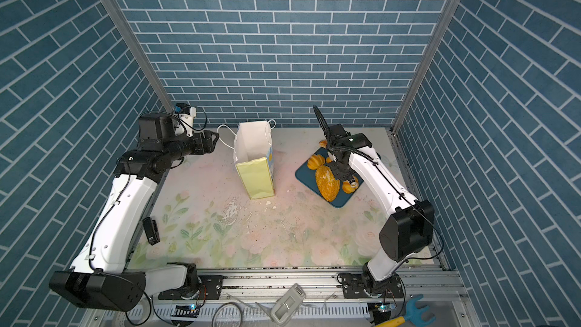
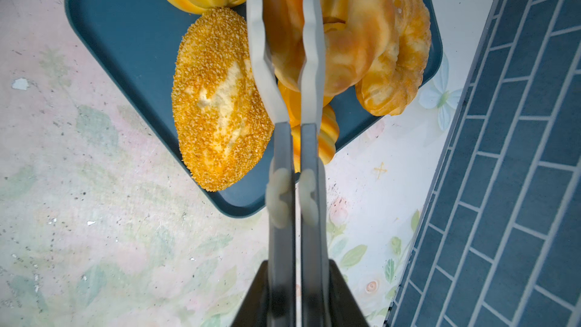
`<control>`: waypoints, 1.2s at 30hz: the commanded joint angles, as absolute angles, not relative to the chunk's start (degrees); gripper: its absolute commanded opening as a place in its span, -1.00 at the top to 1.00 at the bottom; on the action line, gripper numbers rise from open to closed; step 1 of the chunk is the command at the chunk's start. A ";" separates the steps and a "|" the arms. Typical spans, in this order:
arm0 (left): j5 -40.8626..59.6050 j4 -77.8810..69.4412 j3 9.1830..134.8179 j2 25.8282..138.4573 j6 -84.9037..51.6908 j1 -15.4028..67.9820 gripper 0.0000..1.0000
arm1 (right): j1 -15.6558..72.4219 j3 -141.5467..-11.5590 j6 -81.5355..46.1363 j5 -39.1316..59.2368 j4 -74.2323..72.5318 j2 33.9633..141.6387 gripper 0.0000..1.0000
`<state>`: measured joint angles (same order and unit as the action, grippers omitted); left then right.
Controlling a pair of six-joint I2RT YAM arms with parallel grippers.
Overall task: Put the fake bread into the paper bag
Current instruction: 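Lift the doughnut with the tongs toward the paper bag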
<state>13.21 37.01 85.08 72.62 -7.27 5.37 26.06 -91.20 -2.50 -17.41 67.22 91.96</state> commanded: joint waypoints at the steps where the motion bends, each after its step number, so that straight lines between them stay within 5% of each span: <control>1: 14.71 36.39 84.18 71.91 -8.16 5.10 -0.61 | 26.72 -92.51 -5.47 -16.49 68.98 88.48 0.70; 22: 16.70 35.52 84.82 73.87 -9.23 4.42 -0.62 | 29.87 -100.14 -12.57 -11.42 70.03 77.35 0.73; 36: 17.93 35.62 85.35 75.37 -9.15 4.48 -0.61 | 36.98 -119.61 -7.17 -2.14 68.08 86.72 0.74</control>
